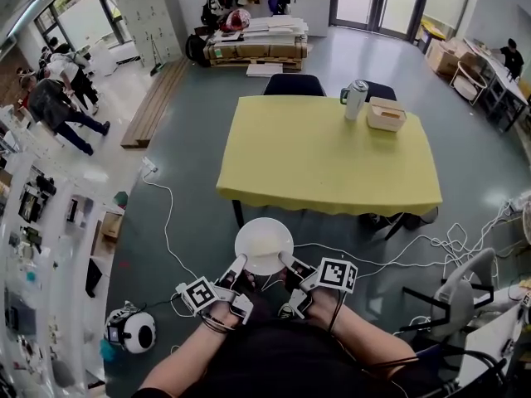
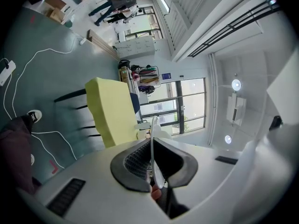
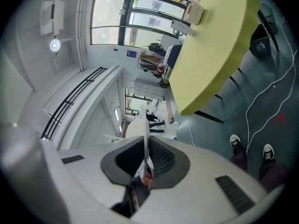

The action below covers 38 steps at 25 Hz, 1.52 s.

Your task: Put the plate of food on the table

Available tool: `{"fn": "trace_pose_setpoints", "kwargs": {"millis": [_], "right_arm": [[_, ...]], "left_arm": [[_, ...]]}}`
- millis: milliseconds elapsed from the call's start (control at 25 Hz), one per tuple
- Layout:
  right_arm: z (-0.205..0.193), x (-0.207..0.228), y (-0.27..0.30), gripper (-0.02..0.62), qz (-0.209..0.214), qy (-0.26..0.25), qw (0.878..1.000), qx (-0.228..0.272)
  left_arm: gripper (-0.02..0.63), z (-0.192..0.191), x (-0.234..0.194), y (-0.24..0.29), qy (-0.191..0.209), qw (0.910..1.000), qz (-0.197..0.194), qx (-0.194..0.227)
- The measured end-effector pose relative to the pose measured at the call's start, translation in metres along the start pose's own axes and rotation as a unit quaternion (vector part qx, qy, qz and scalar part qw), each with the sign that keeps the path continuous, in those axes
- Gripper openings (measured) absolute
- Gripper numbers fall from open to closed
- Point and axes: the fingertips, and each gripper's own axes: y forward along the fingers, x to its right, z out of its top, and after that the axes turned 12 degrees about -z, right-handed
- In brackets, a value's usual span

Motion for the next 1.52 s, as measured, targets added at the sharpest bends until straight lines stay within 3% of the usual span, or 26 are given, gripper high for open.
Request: {"fn": "trace_pose_setpoints", "kwargs": {"millis": [480, 880, 1160, 1400, 1520], "right_arm": [[0.043, -0.014, 0.052, 0.034, -0.008, -0.001, 1.0, 0.018], [0.079, -0.037, 0.117, 0.034, -0.021, 0.014, 0.999, 0.044], [0.099, -0.05, 0.166, 0.034, -0.035, 0.022, 0.997, 0.061], [0.115, -0.056, 0.218, 0.032, -0.04, 0.021, 0.996, 0.073], [0.123, -0.054, 0.239, 0.032, -0.044, 0.021, 0.996, 0.078]], "left_arm": [[0.02, 0.056, -0.016, 0.045, 0.001, 0.9997, -0.006, -0.024], [0.02, 0.129, -0.025, 0.087, 0.001, 0.9979, -0.005, -0.064], [0.02, 0.178, -0.035, 0.111, -0.028, 0.9966, -0.014, -0.076], [0.02, 0.232, -0.063, 0.125, 0.001, 0.9943, 0.003, -0.106], [0.02, 0.249, -0.072, 0.137, -0.011, 0.9935, -0.007, -0.113]]}}
